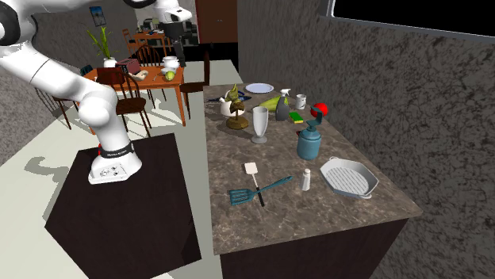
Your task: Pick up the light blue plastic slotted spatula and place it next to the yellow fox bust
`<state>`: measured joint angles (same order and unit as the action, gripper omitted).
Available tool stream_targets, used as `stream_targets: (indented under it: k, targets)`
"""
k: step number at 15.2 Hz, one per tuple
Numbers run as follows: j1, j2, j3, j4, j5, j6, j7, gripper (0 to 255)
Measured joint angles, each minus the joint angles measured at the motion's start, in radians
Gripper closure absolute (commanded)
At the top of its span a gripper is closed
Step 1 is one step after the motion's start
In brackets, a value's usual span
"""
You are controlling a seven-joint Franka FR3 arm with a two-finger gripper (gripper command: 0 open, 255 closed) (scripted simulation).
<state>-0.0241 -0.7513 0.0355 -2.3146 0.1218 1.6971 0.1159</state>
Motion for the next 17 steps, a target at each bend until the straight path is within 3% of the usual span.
stream_targets:
  k: [5, 17]
  targets:
    - [-0.015, 0.026, -0.021, -0.061, -0.020, 0.088, -0.033, 0]
    - [-0.077, 0.246, -0.117, -0.238, -0.086, 0.502, -0.165, 0]
